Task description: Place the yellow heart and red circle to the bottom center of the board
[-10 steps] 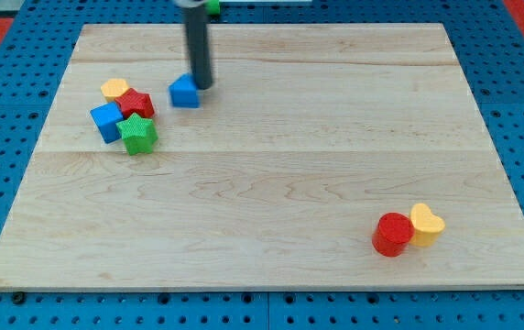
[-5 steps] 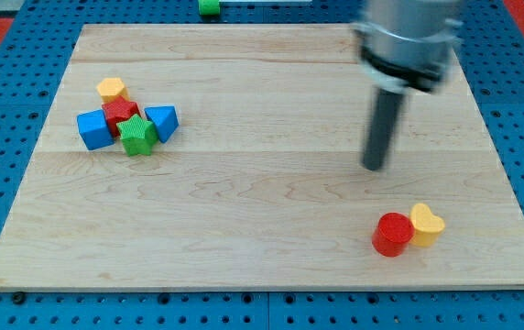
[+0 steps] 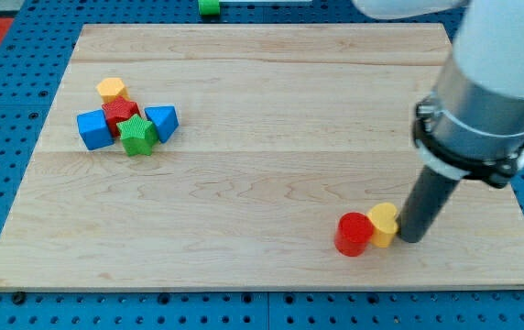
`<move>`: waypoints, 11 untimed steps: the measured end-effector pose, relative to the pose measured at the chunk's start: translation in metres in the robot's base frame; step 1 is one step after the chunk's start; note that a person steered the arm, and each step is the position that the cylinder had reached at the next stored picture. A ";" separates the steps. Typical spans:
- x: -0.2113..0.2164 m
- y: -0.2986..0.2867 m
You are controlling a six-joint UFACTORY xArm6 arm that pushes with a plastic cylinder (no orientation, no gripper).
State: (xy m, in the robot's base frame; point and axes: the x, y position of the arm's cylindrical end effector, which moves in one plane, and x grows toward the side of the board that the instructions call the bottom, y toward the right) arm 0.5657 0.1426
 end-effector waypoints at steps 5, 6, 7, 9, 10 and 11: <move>-0.003 0.043; -0.003 0.032; -0.014 0.030; -0.021 -0.057; -0.007 -0.083; 0.006 -0.079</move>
